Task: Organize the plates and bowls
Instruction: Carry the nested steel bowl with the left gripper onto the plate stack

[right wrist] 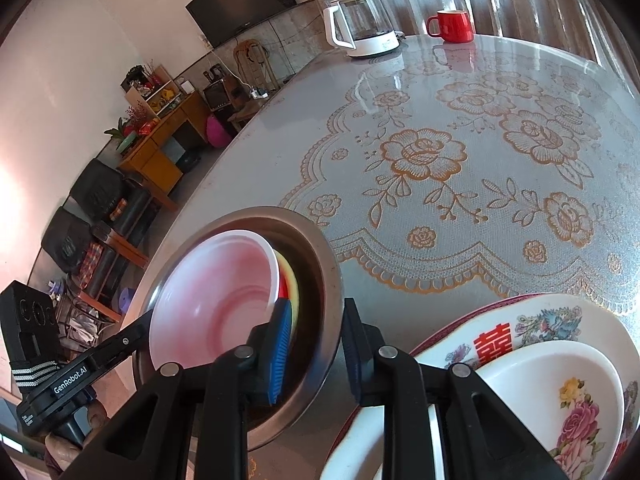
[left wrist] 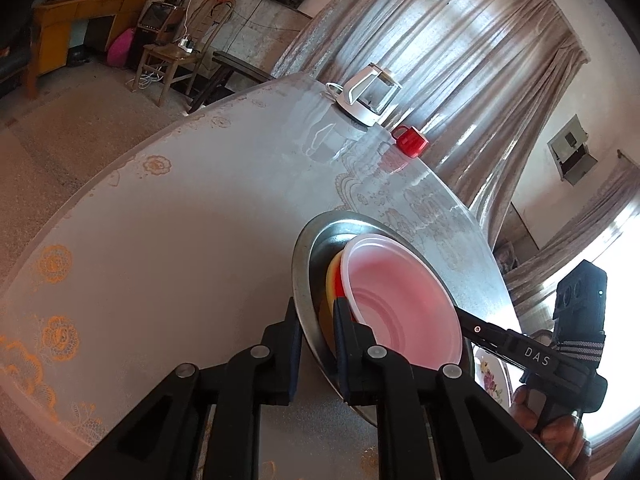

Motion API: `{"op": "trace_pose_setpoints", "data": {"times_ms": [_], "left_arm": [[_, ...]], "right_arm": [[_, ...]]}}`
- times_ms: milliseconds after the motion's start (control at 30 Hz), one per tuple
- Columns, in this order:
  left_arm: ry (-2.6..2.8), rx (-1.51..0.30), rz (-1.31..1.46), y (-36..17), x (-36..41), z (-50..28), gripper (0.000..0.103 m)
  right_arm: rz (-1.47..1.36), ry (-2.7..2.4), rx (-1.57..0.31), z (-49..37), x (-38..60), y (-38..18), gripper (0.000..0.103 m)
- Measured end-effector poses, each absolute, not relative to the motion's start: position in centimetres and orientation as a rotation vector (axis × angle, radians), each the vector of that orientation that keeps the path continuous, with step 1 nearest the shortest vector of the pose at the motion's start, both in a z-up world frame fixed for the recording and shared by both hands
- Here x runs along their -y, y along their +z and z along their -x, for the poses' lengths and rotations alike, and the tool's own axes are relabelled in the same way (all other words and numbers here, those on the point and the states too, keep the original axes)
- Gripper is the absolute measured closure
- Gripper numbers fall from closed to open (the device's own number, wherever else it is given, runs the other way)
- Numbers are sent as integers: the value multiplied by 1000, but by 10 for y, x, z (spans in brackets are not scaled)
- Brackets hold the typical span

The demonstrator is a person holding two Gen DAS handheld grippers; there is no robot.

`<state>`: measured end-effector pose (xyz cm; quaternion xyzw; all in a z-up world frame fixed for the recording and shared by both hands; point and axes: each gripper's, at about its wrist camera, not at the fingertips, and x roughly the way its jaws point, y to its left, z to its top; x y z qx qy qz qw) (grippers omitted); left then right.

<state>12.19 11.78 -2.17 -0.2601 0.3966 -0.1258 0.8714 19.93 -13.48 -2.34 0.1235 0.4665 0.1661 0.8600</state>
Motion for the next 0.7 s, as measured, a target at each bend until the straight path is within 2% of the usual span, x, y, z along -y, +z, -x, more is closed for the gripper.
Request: {"op": "trace_pose_setpoints", "data": {"times_ms": [700], "left_arm": [[-392,-742,471,22,-83,-95,89]], "right_arm": [[-291,330,-854,-149,170,22,79]]}}
